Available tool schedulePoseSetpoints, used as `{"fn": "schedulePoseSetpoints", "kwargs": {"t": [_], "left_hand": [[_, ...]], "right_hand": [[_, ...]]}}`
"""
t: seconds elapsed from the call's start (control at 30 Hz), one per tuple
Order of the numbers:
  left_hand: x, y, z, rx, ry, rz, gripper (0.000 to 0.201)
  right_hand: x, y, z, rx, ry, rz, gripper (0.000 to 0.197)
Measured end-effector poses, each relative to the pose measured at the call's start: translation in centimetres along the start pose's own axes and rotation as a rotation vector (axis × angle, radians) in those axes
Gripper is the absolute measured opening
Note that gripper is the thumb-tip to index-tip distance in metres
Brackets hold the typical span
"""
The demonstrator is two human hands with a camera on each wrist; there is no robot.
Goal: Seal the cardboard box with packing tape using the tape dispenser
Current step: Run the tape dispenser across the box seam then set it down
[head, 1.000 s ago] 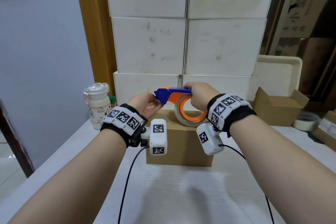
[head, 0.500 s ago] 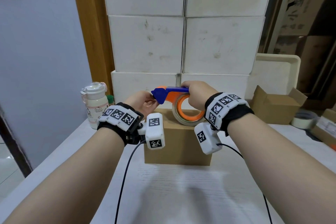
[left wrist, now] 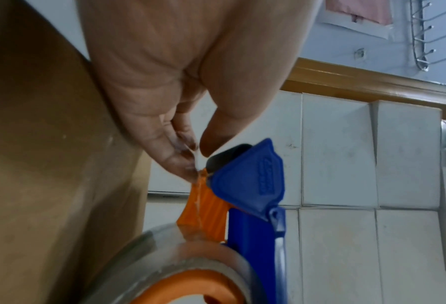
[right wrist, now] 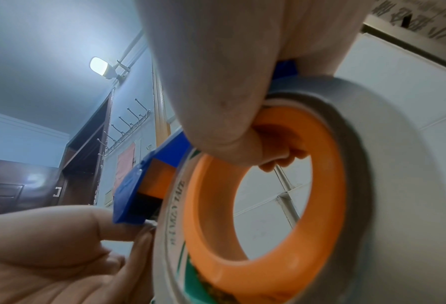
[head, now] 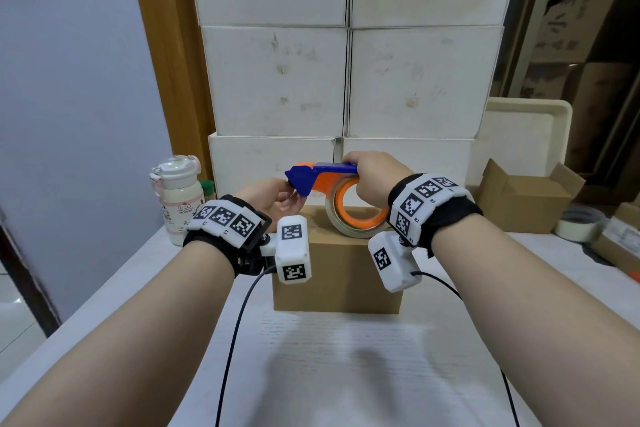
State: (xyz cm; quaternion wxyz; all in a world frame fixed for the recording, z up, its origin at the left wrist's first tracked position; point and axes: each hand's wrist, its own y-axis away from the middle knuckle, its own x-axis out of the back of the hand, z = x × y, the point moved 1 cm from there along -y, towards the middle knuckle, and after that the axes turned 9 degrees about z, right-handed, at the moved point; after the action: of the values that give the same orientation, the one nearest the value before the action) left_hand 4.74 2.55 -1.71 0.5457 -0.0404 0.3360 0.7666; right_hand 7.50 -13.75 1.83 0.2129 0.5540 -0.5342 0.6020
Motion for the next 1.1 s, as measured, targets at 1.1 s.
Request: {"fn": "schedulePoseSetpoints", "kwargs": {"t": [1.1], "left_hand": [[-0.9, -2.1, -1.0, -0.079, 0.068, 0.141, 0.033]], "right_hand": [[2.2, 0.3, -0.4, 0.076, 0.167, -0.124, 0.050]]}}
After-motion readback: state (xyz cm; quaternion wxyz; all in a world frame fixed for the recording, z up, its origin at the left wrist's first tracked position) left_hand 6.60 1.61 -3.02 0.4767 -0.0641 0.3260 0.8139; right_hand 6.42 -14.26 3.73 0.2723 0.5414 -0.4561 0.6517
